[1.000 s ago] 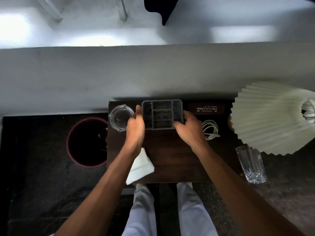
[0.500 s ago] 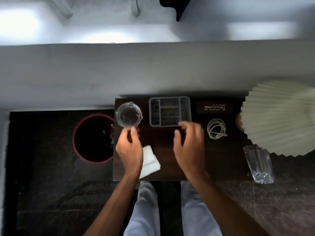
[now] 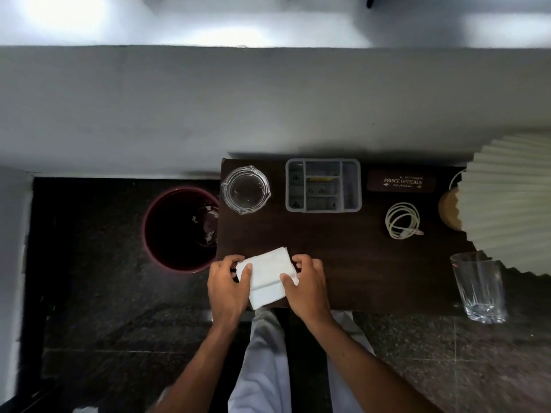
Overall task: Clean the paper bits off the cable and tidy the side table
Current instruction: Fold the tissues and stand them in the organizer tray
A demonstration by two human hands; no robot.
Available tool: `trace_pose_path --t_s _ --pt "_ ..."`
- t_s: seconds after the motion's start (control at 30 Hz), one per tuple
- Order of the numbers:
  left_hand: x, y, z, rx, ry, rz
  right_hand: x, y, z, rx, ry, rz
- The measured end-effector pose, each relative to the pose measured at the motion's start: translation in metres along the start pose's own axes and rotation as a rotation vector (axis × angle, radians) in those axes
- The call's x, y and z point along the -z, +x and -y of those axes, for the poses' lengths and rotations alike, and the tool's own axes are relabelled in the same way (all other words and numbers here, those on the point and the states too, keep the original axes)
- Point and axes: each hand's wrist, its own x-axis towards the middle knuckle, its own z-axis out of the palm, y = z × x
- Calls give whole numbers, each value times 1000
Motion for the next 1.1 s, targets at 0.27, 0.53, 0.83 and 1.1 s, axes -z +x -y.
trace_pose_path --t_s 0.27,0.53,0.83,1.1 --pt "2 -4 7 -32 39 70 -11 1 1 -20 106 -49" --pt "5 1 19 -85 54 126 -4 6 0 -90 271 20" --pt "15 -12 -30 292 -549 371 58 -8 23 -166 818 -38" --pt "-8 -26 -104 292 -843 316 99 -8 34 -76 799 -102"
